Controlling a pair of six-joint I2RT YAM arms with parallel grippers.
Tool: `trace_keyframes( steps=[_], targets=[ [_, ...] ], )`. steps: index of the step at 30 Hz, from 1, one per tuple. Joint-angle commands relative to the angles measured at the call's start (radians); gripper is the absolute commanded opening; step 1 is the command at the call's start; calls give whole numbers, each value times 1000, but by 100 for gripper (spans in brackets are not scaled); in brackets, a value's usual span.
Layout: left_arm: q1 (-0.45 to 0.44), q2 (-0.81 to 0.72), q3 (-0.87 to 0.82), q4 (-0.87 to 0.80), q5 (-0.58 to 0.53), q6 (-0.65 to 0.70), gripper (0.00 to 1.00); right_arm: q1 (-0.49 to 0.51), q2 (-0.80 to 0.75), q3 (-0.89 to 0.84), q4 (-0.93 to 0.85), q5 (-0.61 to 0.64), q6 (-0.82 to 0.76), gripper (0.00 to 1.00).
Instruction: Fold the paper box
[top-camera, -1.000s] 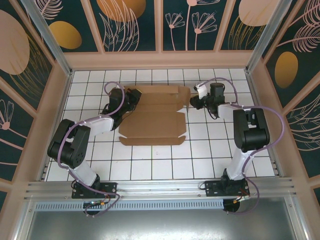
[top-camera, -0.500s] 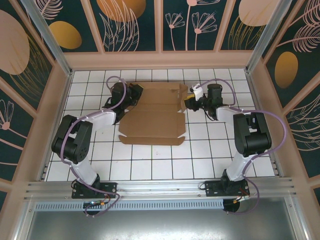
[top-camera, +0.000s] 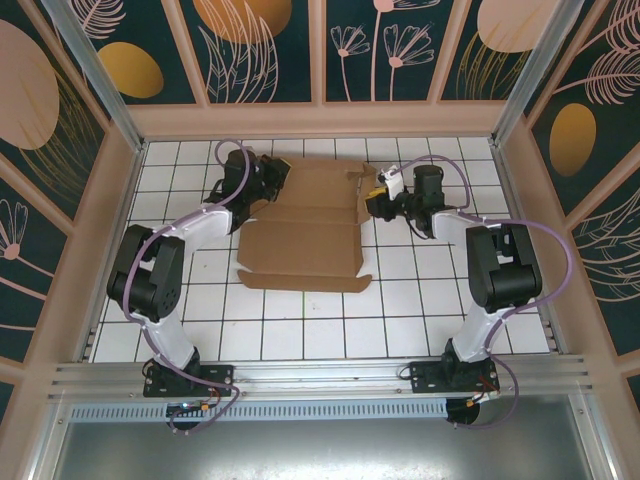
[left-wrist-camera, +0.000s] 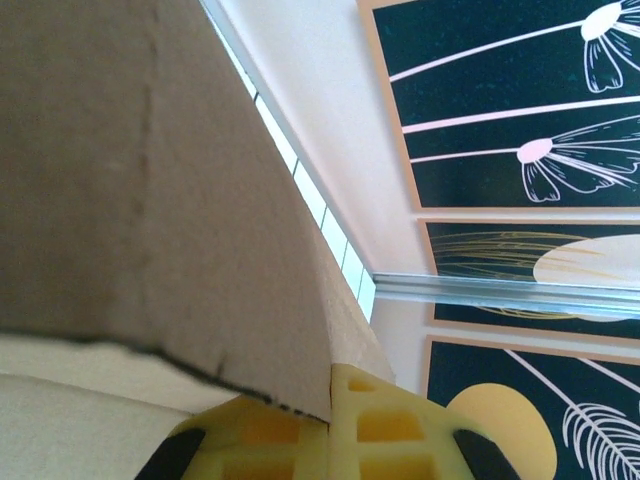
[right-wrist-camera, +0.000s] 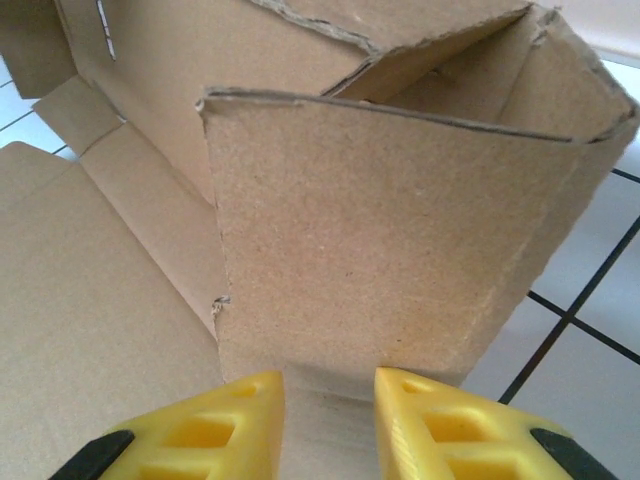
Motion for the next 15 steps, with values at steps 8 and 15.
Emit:
trace_keyframes(
  steps=[8, 15],
  targets=[
    [9, 90, 52, -67, 178, -19, 0, -2, 66, 100, -55, -49, 23, 30],
    [23, 123, 103, -116, 195, 31, 0, -35, 162, 227, -168, -123, 116, 27]
  ],
)
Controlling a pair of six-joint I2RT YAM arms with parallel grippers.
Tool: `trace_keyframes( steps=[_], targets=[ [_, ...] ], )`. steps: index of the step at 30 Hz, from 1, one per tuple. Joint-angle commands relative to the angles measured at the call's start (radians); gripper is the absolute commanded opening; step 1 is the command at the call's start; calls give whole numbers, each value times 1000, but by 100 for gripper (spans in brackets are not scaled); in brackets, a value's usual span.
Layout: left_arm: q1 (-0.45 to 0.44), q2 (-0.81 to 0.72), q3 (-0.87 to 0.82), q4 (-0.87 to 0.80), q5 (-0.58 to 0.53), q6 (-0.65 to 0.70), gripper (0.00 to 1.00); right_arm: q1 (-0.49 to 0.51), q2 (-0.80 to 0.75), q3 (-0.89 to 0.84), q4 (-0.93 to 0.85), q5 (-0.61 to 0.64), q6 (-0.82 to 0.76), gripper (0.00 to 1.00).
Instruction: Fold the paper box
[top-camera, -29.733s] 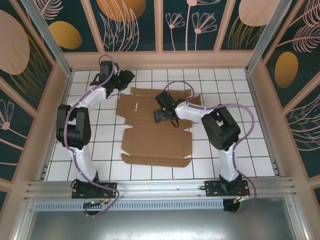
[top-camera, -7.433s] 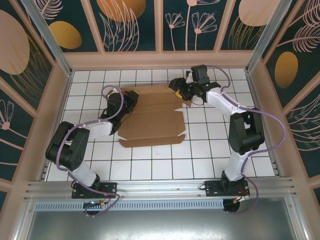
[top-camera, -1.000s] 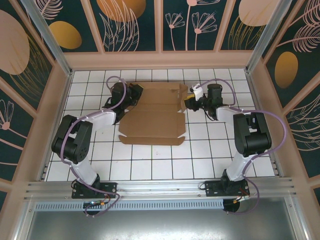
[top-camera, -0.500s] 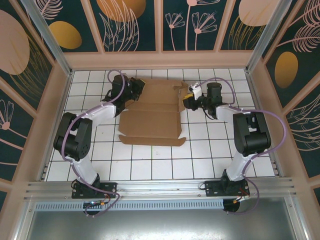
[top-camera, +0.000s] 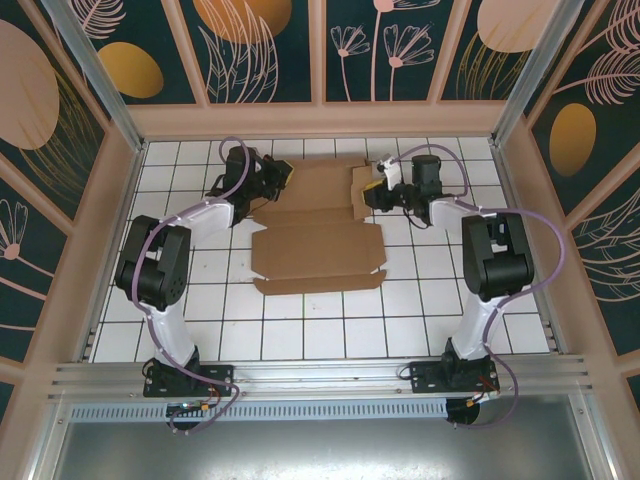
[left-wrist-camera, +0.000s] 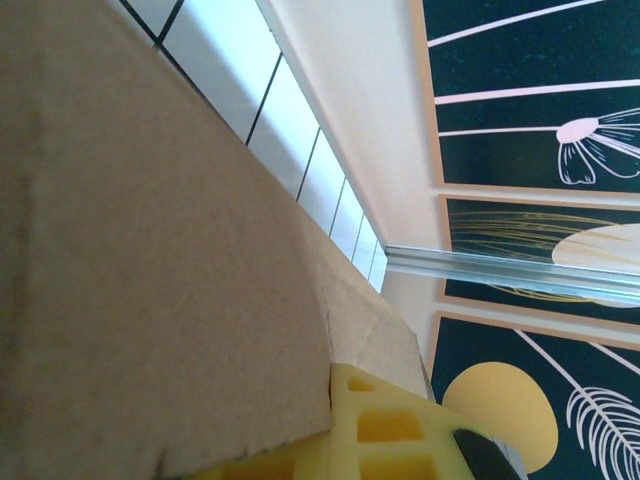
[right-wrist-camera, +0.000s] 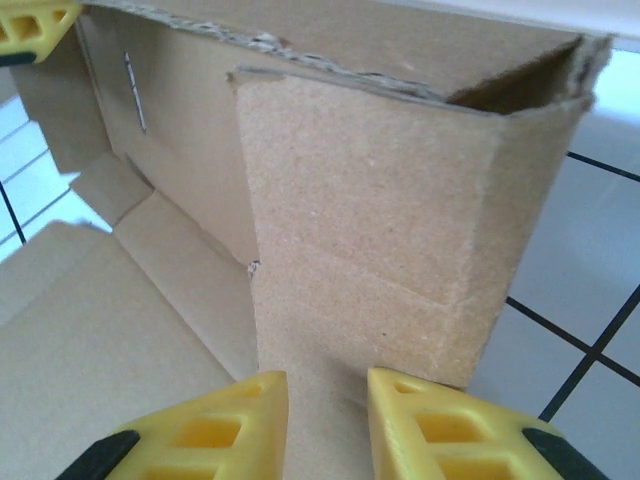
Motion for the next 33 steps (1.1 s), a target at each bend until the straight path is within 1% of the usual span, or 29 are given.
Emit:
trace_keyframes(
  steps=[1, 5, 9, 14, 16, 20, 25, 29, 33],
  targets=[
    [-5, 41, 40, -82, 91, 43, 0, -12, 63, 77, -90, -46, 54, 27],
    [-5, 46, 54, -88, 101, 51, 0, 5, 84, 100, -121, -11, 53, 27],
    [-3, 52, 75, -92, 115, 57, 0, 26, 75, 97, -133, 60, 24, 29],
    [8, 72, 106, -100, 153, 18, 0, 25, 75, 109, -171, 135, 14, 30],
    [18, 78, 117, -105, 178, -5, 0, 19, 69, 102, -172, 146, 14, 30],
    [40, 87, 140, -115, 219, -29, 0, 2, 56, 90, -167, 135, 23, 31],
    [45, 103, 181, -178, 242, 16, 0, -11, 53, 89, -172, 113, 26, 33],
    [46, 110, 177, -154, 294, 36, 0, -25, 30, 56, -150, 54, 21, 39],
    [46, 89, 151, -125, 306, 52, 0, -36, -16, -14, -80, -8, 15, 45]
  ],
)
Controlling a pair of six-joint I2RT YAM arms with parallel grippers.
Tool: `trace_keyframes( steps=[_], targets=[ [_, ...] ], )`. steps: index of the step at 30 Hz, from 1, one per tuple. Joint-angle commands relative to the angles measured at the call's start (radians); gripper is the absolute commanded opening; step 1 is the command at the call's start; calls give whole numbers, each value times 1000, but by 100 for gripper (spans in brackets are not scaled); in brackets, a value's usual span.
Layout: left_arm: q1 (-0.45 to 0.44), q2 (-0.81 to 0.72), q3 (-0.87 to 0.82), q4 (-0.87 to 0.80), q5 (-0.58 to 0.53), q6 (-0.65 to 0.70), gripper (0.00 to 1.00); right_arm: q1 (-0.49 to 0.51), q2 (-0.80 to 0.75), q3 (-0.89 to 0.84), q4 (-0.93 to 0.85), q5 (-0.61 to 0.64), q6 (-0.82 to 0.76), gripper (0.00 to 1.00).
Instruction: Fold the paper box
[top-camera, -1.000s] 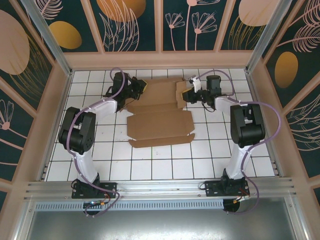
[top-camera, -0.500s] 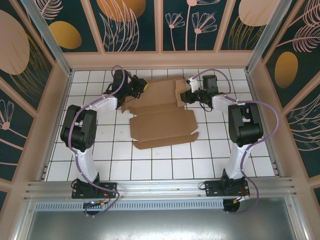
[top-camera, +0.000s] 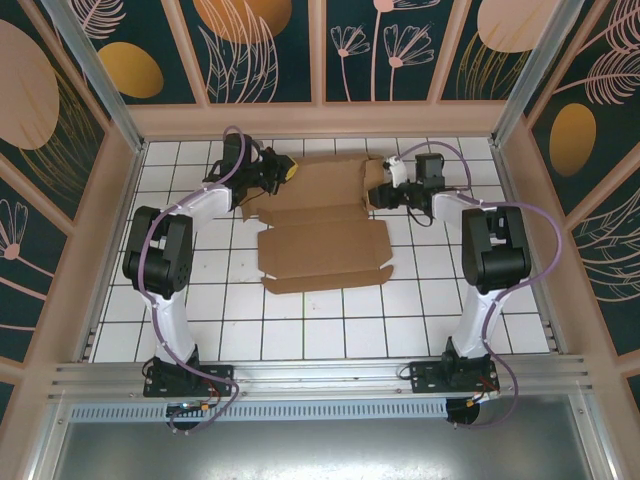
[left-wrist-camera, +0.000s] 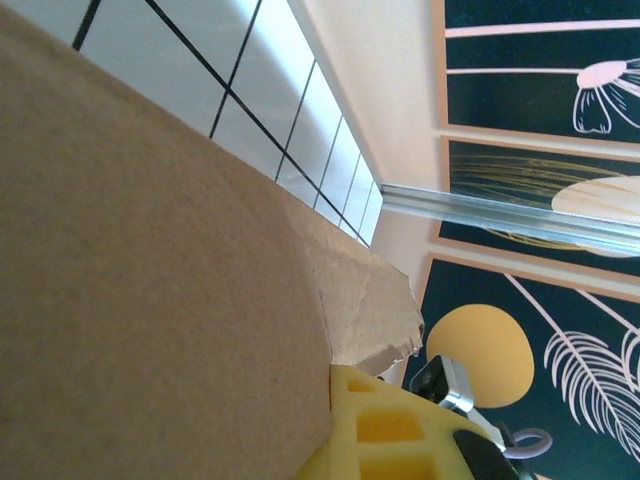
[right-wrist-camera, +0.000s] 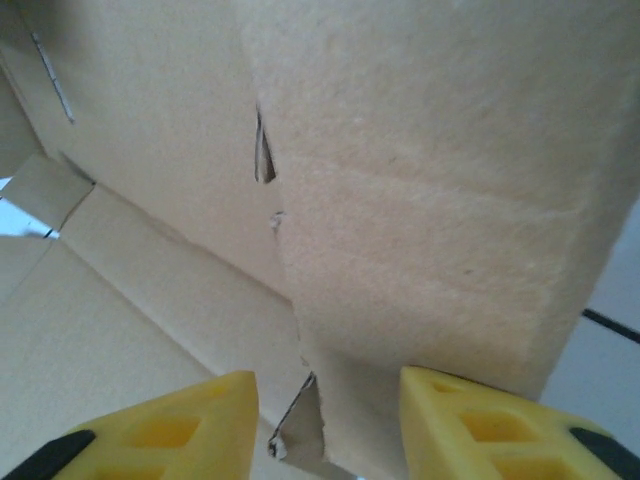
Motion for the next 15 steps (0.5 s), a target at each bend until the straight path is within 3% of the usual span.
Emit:
trace_keyframes(
  steps=[1, 6, 15],
  targets=[
    [-6, -12, -23, 15, 79, 32, 0, -5, -59, -61, 40, -68, -8, 46],
    [-6, -26, -76, 64, 102, 29, 0, -6, -78, -90, 47, -105, -21, 55],
    [-6, -45, -130, 107, 111, 41, 0, -27, -126, -137, 41, -137, -102, 52]
  ],
)
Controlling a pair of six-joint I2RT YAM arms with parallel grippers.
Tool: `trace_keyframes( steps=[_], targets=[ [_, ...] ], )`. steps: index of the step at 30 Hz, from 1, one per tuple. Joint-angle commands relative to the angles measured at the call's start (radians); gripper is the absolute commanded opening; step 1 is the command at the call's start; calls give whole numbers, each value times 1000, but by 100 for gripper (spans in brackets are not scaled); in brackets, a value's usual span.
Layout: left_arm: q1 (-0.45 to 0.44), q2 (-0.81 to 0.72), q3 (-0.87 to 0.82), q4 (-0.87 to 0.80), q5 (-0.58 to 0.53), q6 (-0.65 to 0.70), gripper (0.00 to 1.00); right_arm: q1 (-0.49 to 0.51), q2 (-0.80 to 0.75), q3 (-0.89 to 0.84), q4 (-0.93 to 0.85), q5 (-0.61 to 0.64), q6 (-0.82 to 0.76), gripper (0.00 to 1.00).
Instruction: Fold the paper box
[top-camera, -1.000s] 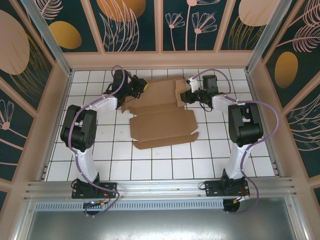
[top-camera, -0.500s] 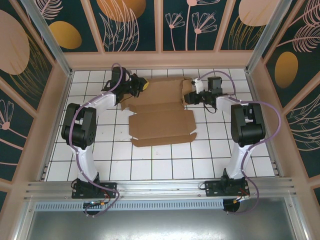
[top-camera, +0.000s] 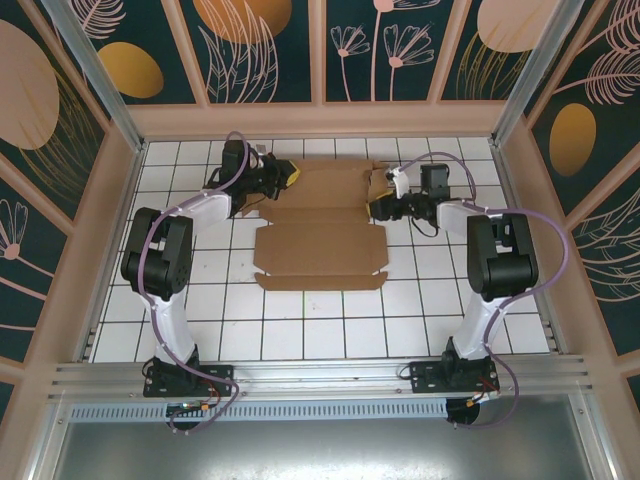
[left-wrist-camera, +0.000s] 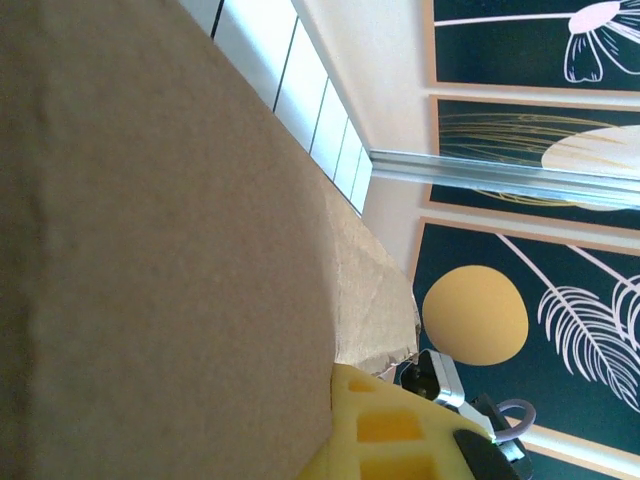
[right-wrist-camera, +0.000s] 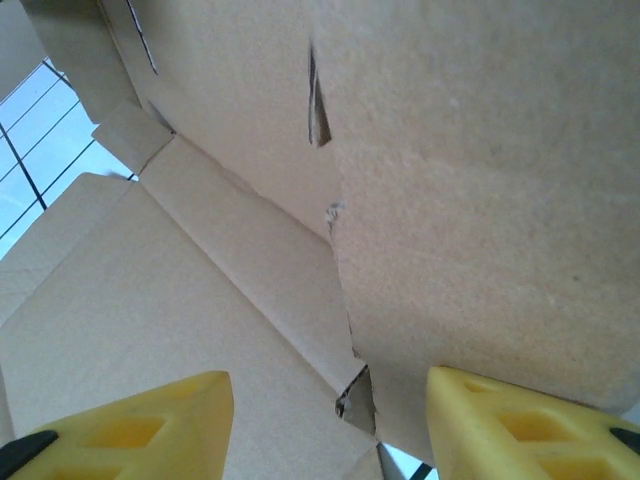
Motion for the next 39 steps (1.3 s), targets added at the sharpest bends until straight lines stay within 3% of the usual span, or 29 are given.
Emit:
trace_keyframes(
  steps=[1, 6, 9, 18, 22, 28, 30, 35, 39],
  targets=[
    [-7, -26, -39, -2, 49, 23, 0, -10, -64, -35, 35, -30, -60, 51],
    [-7, -32, -26, -1, 55, 1, 0, -29, -75, -43, 47, -24, -62, 48],
    [-6, -29, 0, -26, 56, 1, 0, -37, -85, -38, 29, -42, -72, 53],
    [-1, -4, 32, -50, 60, 2, 0, -75, -107, -50, 60, -181, -49, 52],
    [1, 10, 47, -59, 67, 0, 0, -75, -88, -22, 48, -241, -31, 43],
    [0, 7, 48, -64, 69, 14, 0, -78, -55, 8, 17, -283, -38, 17],
    [-1, 12, 47, -67, 74, 17, 0, -70, -49, 12, 17, -301, -28, 15],
    [4, 14, 49, -69, 76, 18, 0, -67, -97, -25, 59, -254, -7, 30],
    [10, 10, 48, -71, 75, 20, 0, -144, -191, -123, 246, -255, 102, 36]
  ],
)
